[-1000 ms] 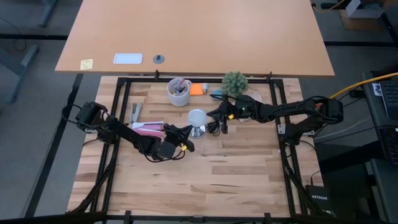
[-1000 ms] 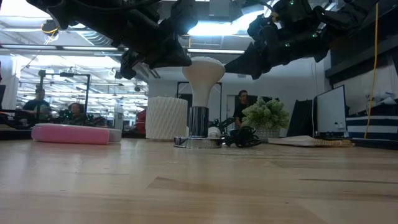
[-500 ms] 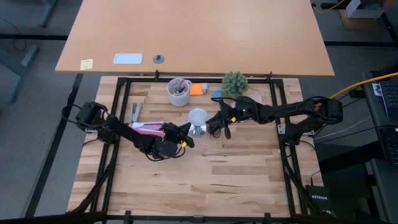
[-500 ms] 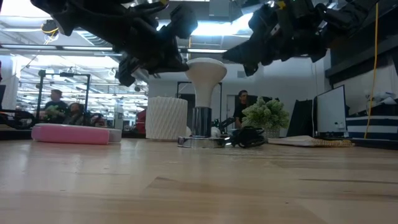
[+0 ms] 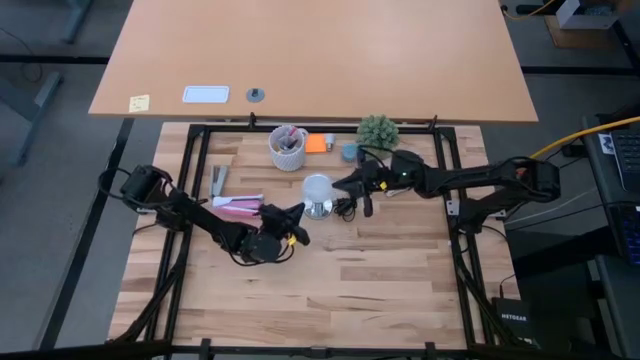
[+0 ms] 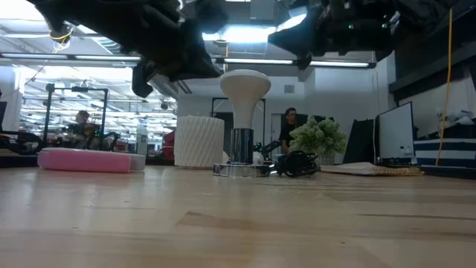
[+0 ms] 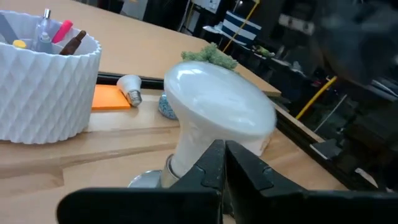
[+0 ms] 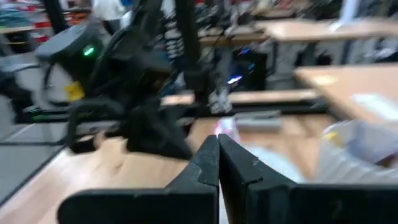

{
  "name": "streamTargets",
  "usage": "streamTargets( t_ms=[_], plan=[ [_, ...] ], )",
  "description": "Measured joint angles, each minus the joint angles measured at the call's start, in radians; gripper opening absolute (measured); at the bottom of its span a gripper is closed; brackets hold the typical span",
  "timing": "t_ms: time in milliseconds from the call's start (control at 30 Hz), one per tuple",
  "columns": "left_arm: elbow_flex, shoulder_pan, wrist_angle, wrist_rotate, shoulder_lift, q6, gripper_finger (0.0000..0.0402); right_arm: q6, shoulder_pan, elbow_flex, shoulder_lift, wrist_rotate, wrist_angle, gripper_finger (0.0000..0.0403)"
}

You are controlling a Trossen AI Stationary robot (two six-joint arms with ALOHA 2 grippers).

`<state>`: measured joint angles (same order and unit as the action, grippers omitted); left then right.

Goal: Screw lightbulb
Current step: Insert the white light bulb into the silver lamp

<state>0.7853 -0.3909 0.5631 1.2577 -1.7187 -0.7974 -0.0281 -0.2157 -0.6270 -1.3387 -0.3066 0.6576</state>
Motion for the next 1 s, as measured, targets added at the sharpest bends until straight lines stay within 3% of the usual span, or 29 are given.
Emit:
streamTargets(
  t_ms=[200,300,600,1000],
  plan=[
    [0.000,-0.044,0.006,-0.005,0.000,0.013,0.0005,0.093,-0.004,0.000,0.045,0.161,0.002,0.0003],
    [0.000,-0.043,0.014,-0.043,0.000,0.013,0.0005,0.114,-0.035,0.000,0.035,0.181,-0.001,0.0003],
    [0.000,0.016,0.066,-0.149,0.000,0.078,0.0005,0.052,-0.125,0.000,-0.050,0.065,-0.011,0.0003],
    [0.000,0.054,0.077,-0.219,-0.001,0.152,0.0005,0.027,-0.124,0.000,-0.120,0.033,-0.005,0.0003]
  ],
)
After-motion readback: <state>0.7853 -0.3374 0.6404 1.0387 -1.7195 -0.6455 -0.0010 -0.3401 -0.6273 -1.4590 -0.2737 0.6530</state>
